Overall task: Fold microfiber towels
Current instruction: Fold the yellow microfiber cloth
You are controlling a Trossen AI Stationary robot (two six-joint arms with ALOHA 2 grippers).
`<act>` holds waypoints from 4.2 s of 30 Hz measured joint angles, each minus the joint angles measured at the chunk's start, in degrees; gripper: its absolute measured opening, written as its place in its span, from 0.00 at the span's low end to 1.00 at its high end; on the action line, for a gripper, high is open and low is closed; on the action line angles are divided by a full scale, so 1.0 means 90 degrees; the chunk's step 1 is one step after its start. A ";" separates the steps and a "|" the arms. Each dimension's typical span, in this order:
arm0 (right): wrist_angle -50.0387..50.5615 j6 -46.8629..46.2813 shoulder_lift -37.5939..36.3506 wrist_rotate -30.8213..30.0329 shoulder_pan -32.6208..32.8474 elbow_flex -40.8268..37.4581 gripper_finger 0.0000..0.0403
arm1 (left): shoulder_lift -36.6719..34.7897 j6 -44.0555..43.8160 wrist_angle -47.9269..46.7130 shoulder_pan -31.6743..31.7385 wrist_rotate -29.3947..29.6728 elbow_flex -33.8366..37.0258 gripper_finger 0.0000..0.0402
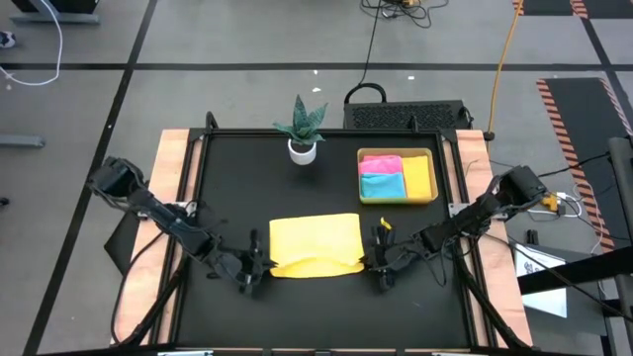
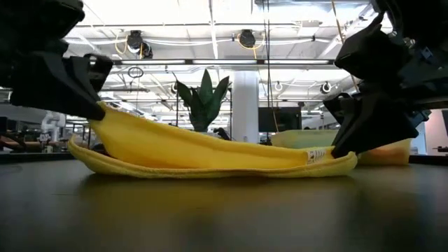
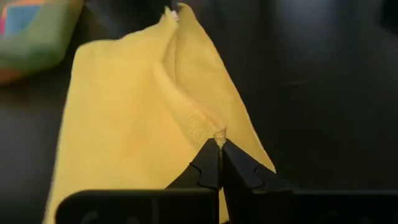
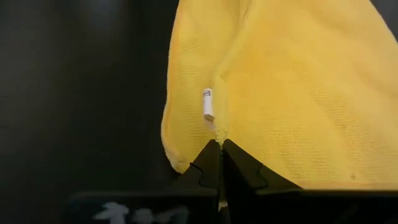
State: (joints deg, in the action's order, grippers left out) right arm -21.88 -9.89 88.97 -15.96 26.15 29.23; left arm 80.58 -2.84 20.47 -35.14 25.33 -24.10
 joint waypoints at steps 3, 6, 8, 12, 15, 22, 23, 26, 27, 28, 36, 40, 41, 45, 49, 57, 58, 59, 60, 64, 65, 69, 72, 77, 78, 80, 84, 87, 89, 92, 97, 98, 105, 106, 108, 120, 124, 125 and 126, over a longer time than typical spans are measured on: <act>-0.0009 -0.0021 0.0000 -0.0003 0.0020 0.0000 0.00 | 0.0001 0.0326 -0.1317 0.0000 0.0092 -0.0548 0.02; -0.0020 -0.0197 -0.0001 -0.0015 0.0063 0.0000 0.00 | 0.0002 0.0232 -0.2646 0.0000 0.0201 -0.1101 0.03; -0.0020 -0.0321 -0.0002 -0.0024 0.0105 0.0000 0.00 | 0.0000 0.0164 -0.3071 0.0001 0.0173 -0.1308 0.02; -0.0033 -0.0484 -0.0002 -0.0025 0.0189 0.0000 0.00 | 0.0020 0.0085 -0.3107 -0.0075 0.0026 -0.1333 0.02; -0.0042 -0.0491 -0.0002 -0.0025 0.0279 0.0000 0.00 | 0.0197 -0.0109 -0.3016 -0.0168 -0.0062 -0.1333 0.04; -0.0215 -0.0493 -0.0006 -0.0022 0.0406 0.0002 0.02 | 0.0649 -0.0451 -0.2533 -0.0456 -0.0411 -0.1333 0.01; -0.0244 -0.0493 -0.0004 -0.0022 0.0406 0.0001 0.04 | 0.0680 -0.0524 -0.2521 -0.0475 -0.0417 -0.1333 0.02; -0.0516 -0.0495 -0.0002 -0.0022 0.0398 0.0000 0.09 | 0.0695 -0.0756 -0.2550 -0.0486 -0.0427 -0.1331 0.08; -0.0674 -0.0495 -0.0002 -0.0008 0.0398 0.0000 0.11 | 0.0673 -0.0833 -0.2547 -0.0484 -0.0412 -0.1331 0.11; -0.0883 -0.0495 -0.0002 0.0053 0.0398 0.0000 0.14 | 0.0627 -0.0876 -0.2575 -0.0478 -0.0376 -0.1331 0.15; -0.1975 -0.0435 -0.0051 0.0460 0.0398 0.0000 0.28 | -0.0184 -0.1258 -0.2891 -0.0479 -0.0287 -0.1331 0.37; -0.1965 -0.0295 -0.0051 0.0457 0.0398 0.0000 0.30 | -0.0351 -0.1616 -0.2958 -0.0481 -0.0088 -0.1331 0.38; -0.1970 -0.0294 -0.0051 0.0459 0.0398 0.0000 0.30 | -0.0347 -0.1668 -0.2972 -0.0491 -0.0048 -0.1331 0.38; -0.1973 -0.0316 -0.0051 0.0456 0.0398 0.0000 0.30 | -0.0330 -0.1811 -0.2971 -0.0537 0.0024 -0.1331 0.36; -0.1973 -0.0321 -0.0051 0.0456 0.0398 0.0000 0.30 | -0.0324 -0.1852 -0.2923 -0.0539 0.0167 -0.1331 0.33; -0.1973 -0.0323 -0.0051 0.0456 0.0398 0.0000 0.30 | -0.0325 -0.1878 -0.2922 -0.0537 0.0522 -0.1331 0.28; -0.1973 -0.0321 -0.0051 0.0456 0.0398 0.0000 0.30 | -0.0324 -0.1895 -0.2922 -0.0558 0.0518 -0.1331 0.27; -0.1973 -0.0323 -0.0051 0.0456 0.0398 0.0000 0.29 | -0.0323 -0.1899 -0.2923 -0.0575 0.0510 -0.1331 0.27; -0.1973 -0.0323 -0.0051 0.0456 0.0398 0.0000 0.29 | -0.0324 -0.1896 -0.2922 -0.0590 0.0505 -0.1331 0.27; -0.1973 -0.0323 -0.0051 0.0454 0.0398 0.0000 0.29 | -0.0325 -0.1891 -0.2922 -0.0643 0.0503 -0.1331 0.26; -0.1973 -0.0323 -0.0051 0.0456 0.0398 0.0000 0.29 | -0.0325 -0.1891 -0.2923 -0.0657 0.0504 -0.1331 0.26; -0.1973 -0.0323 -0.0051 0.0454 0.0398 0.0000 0.29 | -0.0323 -0.1896 -0.2922 -0.0687 0.0502 -0.1331 0.26; -0.1973 -0.0323 -0.0051 0.0454 0.0398 0.0000 0.29 | -0.0323 -0.1918 -0.2922 -0.0687 0.0505 -0.1331 0.26; -0.1973 -0.0323 -0.0051 0.0454 0.0398 0.0000 0.29 | -0.0324 -0.1921 -0.2922 -0.0682 0.0507 -0.1331 0.26; -0.1973 -0.0323 -0.0051 0.0454 0.0398 0.0000 0.29 | -0.0325 -0.1923 -0.2922 -0.0682 0.0507 -0.1331 0.26; -0.1973 -0.0323 -0.0051 0.0454 0.0398 0.0000 0.29 | -0.0323 -0.1923 -0.2922 -0.0682 0.0507 -0.1331 0.26; -0.1973 -0.0323 -0.0051 0.0454 0.0398 0.0000 0.29 | -0.0325 -0.1916 -0.2922 -0.0682 0.0511 -0.1331 0.26; -0.1973 -0.0323 -0.0051 0.0454 0.0398 0.0000 0.29 | -0.0325 -0.1913 -0.2915 -0.0682 0.0522 -0.1331 0.26; -0.1973 -0.0324 -0.0051 0.0454 0.0398 0.0000 0.29 | -0.0325 -0.1913 -0.2914 -0.0682 0.0527 -0.1331 0.26; -0.1973 -0.0323 -0.0051 0.0454 0.0398 0.0000 0.29 | -0.0323 -0.1935 -0.2910 -0.0682 0.0642 -0.1331 0.26; -0.1973 -0.0325 -0.0051 0.0454 0.0398 0.0000 0.29 | -0.0324 -0.1913 -0.2910 -0.0681 0.0696 -0.1331 0.26; -0.1973 -0.0324 -0.0051 0.0452 0.0398 0.0000 0.29 | -0.0323 -0.1913 -0.2909 -0.0672 0.0696 -0.1331 0.26; -0.1973 -0.0325 -0.0051 0.0451 0.0398 0.0000 0.29 | -0.0325 -0.2032 -0.2910 -0.0670 0.0760 -0.1331 0.26; -0.1973 -0.0323 -0.0051 0.0454 0.0396 0.0000 0.29 | -0.0323 -0.2035 -0.2910 -0.0670 0.0761 -0.1331 0.26; -0.1975 -0.0323 -0.0051 0.0451 0.0396 0.0000 0.29 | -0.0325 -0.2035 -0.2910 -0.0670 0.0787 -0.1331 0.26; -0.1974 -0.0324 -0.0051 0.0452 0.0397 0.0000 0.29 | -0.0324 -0.2006 -0.2913 -0.0670 0.0864 -0.1331 0.26; -0.1975 -0.0323 -0.0051 0.0452 0.0396 0.0000 0.29 | -0.0325 -0.1988 -0.2915 -0.0670 0.0864 -0.1331 0.26; -0.1975 -0.0325 -0.0051 0.0451 0.0398 0.0000 0.29 | -0.0325 -0.1988 -0.2915 -0.0670 0.0864 -0.1331 0.26; -0.1974 -0.0324 -0.0051 0.0452 0.0396 0.0000 0.29 | -0.0324 -0.1988 -0.2915 -0.0670 0.0864 -0.1331 0.26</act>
State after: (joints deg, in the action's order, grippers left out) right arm -39.65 -12.81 88.51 -11.89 29.71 29.23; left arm 77.66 -20.73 -5.76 -41.17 33.10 -36.07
